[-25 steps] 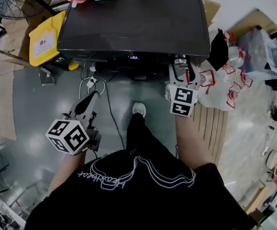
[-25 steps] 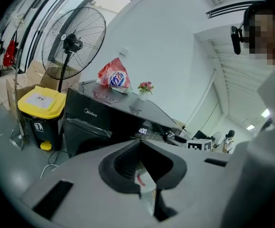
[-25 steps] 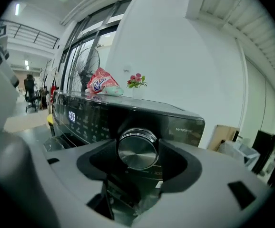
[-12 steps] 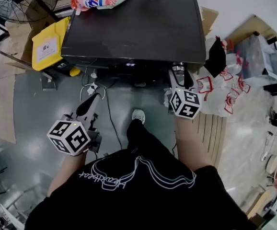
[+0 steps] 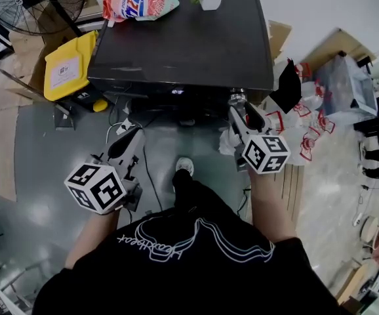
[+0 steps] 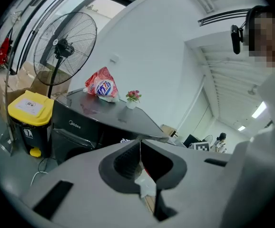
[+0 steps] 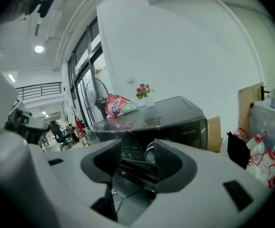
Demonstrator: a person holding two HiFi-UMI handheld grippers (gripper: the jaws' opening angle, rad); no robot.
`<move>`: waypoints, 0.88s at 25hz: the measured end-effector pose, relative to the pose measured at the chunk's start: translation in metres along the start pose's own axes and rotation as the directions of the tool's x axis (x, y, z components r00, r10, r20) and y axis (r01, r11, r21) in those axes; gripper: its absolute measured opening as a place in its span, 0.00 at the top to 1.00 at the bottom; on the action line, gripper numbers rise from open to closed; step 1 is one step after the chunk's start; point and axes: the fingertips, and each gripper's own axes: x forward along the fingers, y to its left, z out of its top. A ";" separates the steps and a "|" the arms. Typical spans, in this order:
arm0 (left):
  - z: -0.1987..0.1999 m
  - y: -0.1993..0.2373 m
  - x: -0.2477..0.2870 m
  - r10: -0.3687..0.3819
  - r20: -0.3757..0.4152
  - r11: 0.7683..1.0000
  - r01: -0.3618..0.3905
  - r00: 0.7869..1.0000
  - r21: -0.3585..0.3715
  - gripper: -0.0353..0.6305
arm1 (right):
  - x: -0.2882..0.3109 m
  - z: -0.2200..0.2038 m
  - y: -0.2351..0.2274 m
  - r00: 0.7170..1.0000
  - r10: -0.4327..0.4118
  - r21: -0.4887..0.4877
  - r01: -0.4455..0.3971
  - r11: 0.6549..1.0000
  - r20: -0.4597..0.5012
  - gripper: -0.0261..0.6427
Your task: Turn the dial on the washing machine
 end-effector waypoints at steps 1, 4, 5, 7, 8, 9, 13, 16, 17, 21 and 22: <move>0.002 -0.006 -0.001 -0.013 0.004 1.000 0.013 1.000 0.004 0.93 | -0.009 0.005 0.008 1.000 0.022 -0.011 -0.022 1.000 0.005 0.67; 0.008 -0.023 -0.006 -0.051 0.023 0.999 0.050 0.998 0.022 0.93 | -0.039 0.021 0.034 0.994 0.103 -0.013 -0.103 0.995 0.035 0.71; 0.010 -0.030 -0.007 -0.064 0.033 0.998 0.063 0.997 0.026 0.93 | -0.049 0.028 0.044 0.988 0.147 0.005 -0.148 0.989 0.049 0.72; 0.014 -0.045 -0.011 -0.096 0.051 0.995 0.094 0.994 0.035 0.93 | -0.070 0.042 0.066 0.968 0.239 0.044 -0.244 0.969 0.081 0.79; 0.015 -0.054 -0.014 -0.114 0.057 0.993 0.112 0.992 0.042 0.93 | -0.081 0.049 0.076 0.957 0.273 0.049 -0.278 0.959 0.095 0.82; 0.016 -0.062 -0.016 -0.133 0.060 0.990 0.130 0.989 0.050 0.93 | -0.092 0.055 0.085 0.950 0.296 0.041 -0.301 0.953 0.103 0.86; 0.019 -0.096 -0.025 -0.206 0.059 0.974 0.199 0.977 0.106 0.93 | -0.125 0.073 0.109 0.938 0.329 -0.014 -0.330 0.944 0.105 0.95; 0.016 -0.116 -0.032 -0.247 0.054 0.962 0.238 0.967 0.130 0.93 | -0.145 0.076 0.123 0.940 0.326 -0.052 -0.322 0.945 0.105 0.95; 0.014 -0.123 -0.035 -0.261 0.053 0.959 0.253 0.964 0.132 0.93 | -0.152 0.075 0.129 0.937 0.332 -0.062 -0.327 0.943 0.106 0.95; 0.009 -0.145 -0.048 -0.306 0.037 0.939 0.295 0.951 0.178 0.93 | -0.173 0.077 0.143 0.928 0.351 -0.078 -0.343 0.936 0.127 0.95; 0.008 -0.149 -0.051 -0.316 0.031 0.933 0.305 0.948 0.192 0.93 | -0.176 0.079 0.144 0.927 0.350 -0.087 -0.341 0.936 0.134 0.95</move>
